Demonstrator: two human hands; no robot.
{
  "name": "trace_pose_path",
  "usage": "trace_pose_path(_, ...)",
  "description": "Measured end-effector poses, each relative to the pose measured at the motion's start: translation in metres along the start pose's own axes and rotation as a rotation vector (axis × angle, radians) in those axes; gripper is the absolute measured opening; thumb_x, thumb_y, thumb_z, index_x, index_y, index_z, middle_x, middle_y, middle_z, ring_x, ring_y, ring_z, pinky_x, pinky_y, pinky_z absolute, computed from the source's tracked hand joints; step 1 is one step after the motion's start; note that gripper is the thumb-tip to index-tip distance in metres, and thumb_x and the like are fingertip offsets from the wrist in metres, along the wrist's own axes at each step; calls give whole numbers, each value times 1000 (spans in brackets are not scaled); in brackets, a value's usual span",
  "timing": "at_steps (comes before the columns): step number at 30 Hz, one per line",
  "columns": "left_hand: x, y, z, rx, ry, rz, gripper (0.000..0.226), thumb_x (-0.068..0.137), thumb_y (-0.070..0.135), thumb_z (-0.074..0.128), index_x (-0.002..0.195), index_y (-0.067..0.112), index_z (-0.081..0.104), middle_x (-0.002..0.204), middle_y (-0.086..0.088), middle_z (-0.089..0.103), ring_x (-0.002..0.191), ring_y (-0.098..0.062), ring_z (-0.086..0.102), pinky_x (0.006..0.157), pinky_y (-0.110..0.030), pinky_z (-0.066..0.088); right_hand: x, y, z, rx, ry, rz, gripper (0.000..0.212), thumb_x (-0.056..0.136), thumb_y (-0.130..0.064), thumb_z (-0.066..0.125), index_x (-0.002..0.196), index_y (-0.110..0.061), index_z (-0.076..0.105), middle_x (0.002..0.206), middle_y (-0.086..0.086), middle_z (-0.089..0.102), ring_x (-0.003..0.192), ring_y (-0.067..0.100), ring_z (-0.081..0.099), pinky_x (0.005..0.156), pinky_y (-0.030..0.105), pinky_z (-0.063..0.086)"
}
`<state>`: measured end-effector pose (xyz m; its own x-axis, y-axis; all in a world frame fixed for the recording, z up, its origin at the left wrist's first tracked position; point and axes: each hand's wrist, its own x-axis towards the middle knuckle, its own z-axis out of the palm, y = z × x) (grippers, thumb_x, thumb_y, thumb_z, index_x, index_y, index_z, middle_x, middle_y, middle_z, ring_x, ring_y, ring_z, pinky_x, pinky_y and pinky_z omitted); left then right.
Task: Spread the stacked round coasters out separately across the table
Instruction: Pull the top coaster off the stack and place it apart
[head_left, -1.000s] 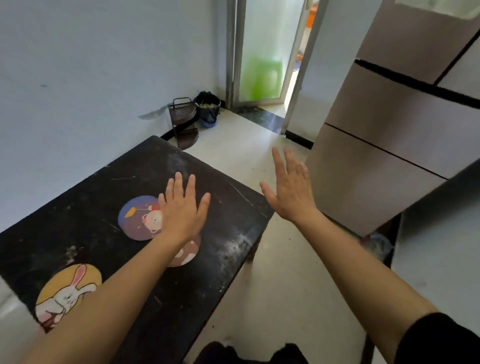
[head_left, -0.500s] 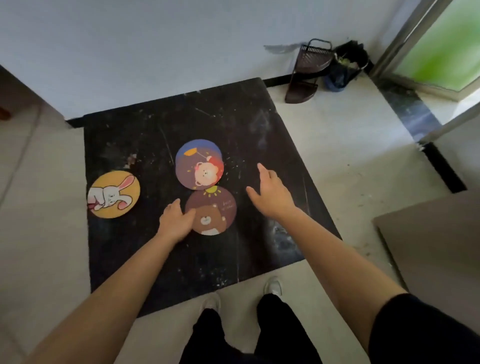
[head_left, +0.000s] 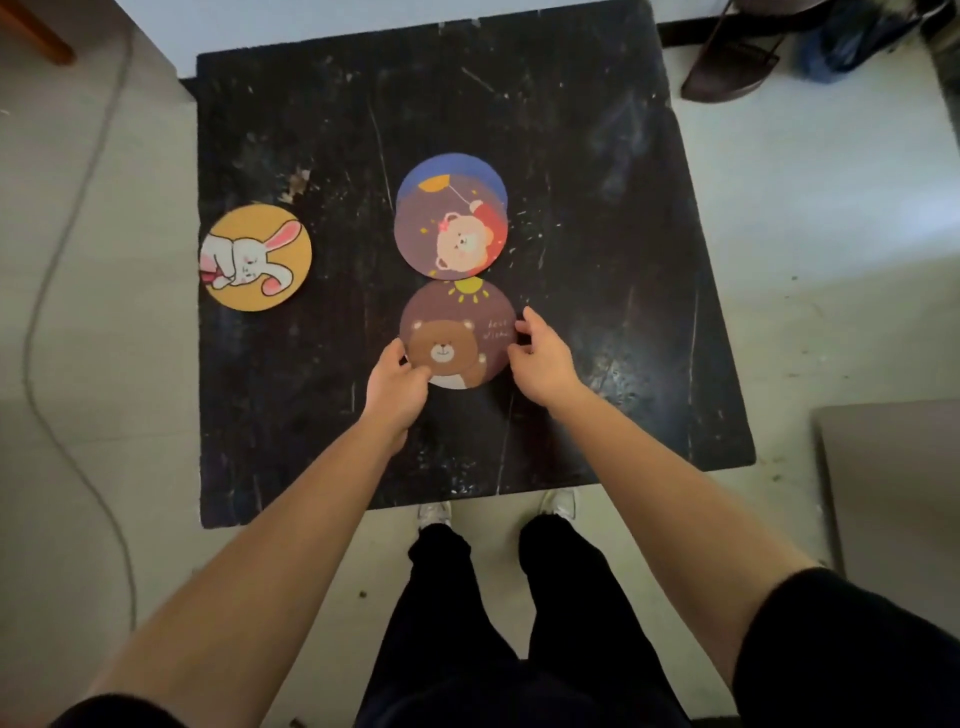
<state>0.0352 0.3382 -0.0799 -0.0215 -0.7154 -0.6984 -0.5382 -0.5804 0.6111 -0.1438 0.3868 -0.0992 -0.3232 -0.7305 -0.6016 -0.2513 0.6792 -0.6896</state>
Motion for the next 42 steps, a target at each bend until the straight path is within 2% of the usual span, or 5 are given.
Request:
trace_pose_path(13,17,-1,-8,-341,75,-107,64,94,15,59,150,6,30,144,-11,50,117,-20,55,101,-41,50,-11,7,17,310,176,179,56,98,-11,47,153,-13,35,147,2,53,130,23,53,111,41,43)
trace_pose_path(18,28,-3,-13,-312,43,-127,48,95,23,62,138,5,52,111,-5,63,101,-15,60,89,-36,55,0,1,18,287,167,204,59,94,-30,62,148,-12,44,132,4,62,123,24,58,107,42,48)
trace_pose_path(24,11,-22,-6,-227,92,-130,33,94,21,63,124,7,65,88,1,64,79,-9,58,72,-27,55,-13,8,26,191,203,175,15,90,-29,67,99,-21,76,100,-3,73,99,17,66,84,30,51)
trace_pose_path(31,-12,-50,-17,62,3,-58,21,97,12,55,114,6,66,83,-4,63,78,-15,59,87,-42,57,-38,26,20,168,155,246,29,87,-29,71,112,-15,66,81,-1,70,72,14,68,81,37,58)
trace_pose_path(42,-24,-79,-34,392,-190,8,12,96,8,57,92,3,67,75,-6,64,75,-19,58,81,-37,54,-94,53,41,-117,202,226,31,89,-39,68,113,-19,72,108,3,74,103,21,67,88,31,50)
